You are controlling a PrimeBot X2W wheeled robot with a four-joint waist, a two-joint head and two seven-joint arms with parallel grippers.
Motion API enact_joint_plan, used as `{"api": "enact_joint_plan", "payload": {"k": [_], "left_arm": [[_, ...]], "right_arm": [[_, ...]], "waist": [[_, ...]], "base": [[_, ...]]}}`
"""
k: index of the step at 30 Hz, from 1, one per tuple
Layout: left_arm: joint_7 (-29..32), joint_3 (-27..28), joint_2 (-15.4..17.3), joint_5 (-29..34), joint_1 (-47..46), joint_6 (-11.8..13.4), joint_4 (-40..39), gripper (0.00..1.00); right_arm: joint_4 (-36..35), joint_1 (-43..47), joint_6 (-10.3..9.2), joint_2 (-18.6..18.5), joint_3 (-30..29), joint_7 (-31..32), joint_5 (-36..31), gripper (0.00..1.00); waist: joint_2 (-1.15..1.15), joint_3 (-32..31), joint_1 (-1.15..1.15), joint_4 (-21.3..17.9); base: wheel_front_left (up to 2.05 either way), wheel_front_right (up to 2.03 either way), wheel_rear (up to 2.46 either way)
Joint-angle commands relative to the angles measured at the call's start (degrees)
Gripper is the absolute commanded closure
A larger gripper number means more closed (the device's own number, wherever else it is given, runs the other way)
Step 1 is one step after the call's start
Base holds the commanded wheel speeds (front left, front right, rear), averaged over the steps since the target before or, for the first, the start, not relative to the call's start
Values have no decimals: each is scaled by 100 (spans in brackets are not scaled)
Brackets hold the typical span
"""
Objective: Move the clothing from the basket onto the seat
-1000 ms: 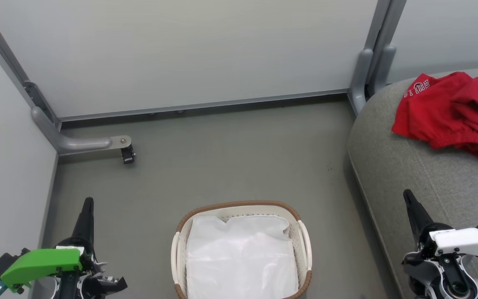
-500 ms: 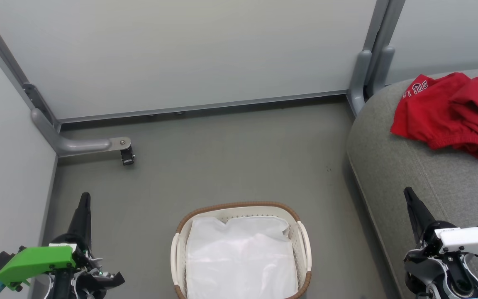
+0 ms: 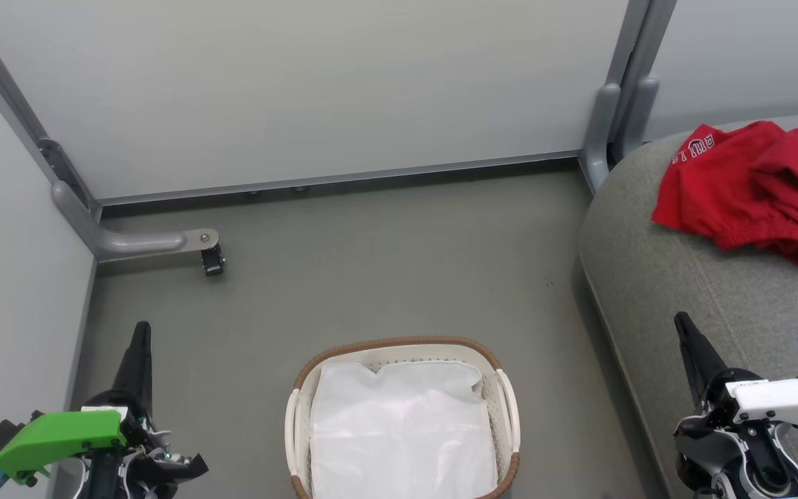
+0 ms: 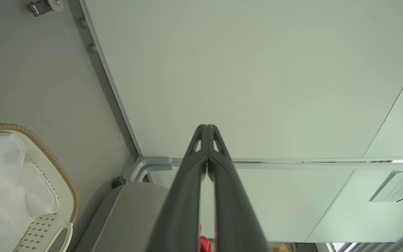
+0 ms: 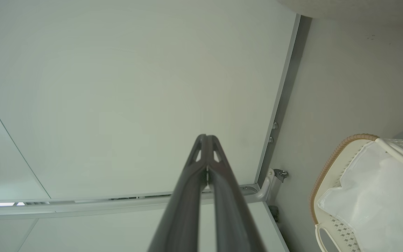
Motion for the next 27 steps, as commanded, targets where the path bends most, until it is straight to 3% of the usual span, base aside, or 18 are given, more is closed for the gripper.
{"api": "enact_joint_plan", "payload": {"k": [1,27], "left_arm": [[19,17,31,-9,-52,-29,-6,100],[25,20,27,-3,-53,-29,-7,100]], "right_arm": [[-22,-43,0,-36,-10,18,20,100],[-21,-43,0,-36,-10,18,20,100]], "waist": [[0,0,0,0],[0,0,0,0]], "base": [[0,0,0],[0,0,0]]}}
